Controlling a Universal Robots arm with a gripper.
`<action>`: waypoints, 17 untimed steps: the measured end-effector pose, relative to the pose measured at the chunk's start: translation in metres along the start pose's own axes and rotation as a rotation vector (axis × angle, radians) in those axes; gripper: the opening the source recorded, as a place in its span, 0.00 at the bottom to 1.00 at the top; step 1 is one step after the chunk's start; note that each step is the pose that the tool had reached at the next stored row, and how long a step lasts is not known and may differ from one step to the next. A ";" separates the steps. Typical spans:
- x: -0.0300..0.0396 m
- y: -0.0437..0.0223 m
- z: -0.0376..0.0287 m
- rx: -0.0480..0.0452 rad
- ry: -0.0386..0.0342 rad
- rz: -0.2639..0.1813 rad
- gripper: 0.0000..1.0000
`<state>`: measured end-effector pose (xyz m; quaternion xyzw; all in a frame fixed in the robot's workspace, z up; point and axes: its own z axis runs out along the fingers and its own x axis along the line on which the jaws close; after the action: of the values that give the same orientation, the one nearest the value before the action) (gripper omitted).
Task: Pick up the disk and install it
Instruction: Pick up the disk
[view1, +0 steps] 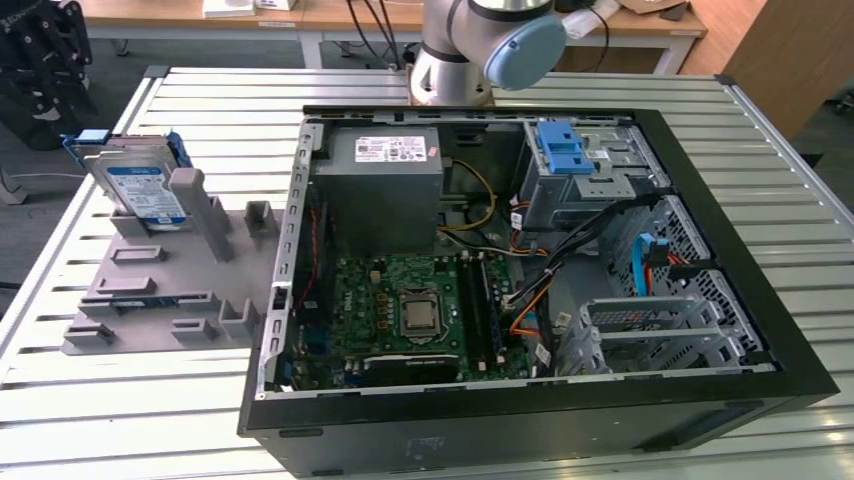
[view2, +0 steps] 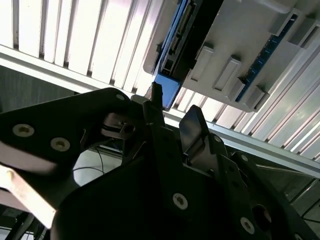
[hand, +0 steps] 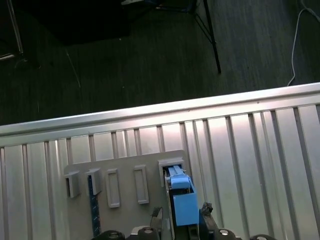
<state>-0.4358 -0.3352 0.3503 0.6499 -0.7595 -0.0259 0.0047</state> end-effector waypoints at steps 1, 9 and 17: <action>0.0000 0.0001 0.0002 0.0022 -0.0003 0.000 0.42; 0.0003 -0.0003 0.0099 0.0067 0.0004 -0.039 0.49; 0.0005 0.0006 0.0142 0.0129 0.0002 -0.054 0.49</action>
<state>-0.4370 -0.3351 0.3361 0.6703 -0.7417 -0.0210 -0.0001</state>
